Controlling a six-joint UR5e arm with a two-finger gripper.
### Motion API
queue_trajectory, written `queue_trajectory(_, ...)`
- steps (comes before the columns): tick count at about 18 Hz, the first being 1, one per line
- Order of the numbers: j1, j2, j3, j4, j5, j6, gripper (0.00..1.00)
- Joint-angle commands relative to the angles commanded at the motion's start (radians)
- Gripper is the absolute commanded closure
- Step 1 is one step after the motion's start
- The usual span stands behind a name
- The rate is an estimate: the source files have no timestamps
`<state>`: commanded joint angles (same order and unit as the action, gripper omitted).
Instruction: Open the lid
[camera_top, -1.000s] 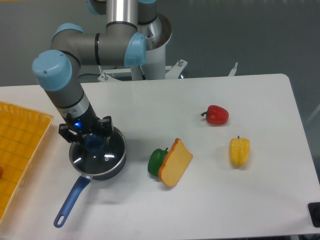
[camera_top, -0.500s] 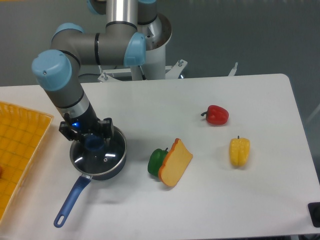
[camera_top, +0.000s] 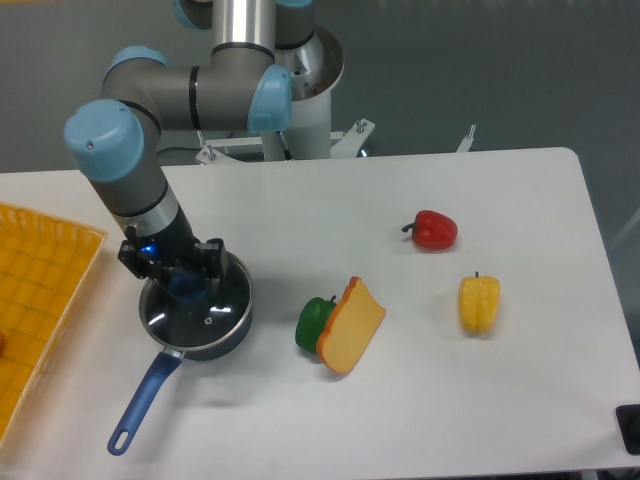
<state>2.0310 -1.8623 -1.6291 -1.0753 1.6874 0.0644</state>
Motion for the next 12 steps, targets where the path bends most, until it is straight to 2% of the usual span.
queue_trajectory(12,-0.009,0.002,-0.011,-0.002,-0.006,0.000,0.36)
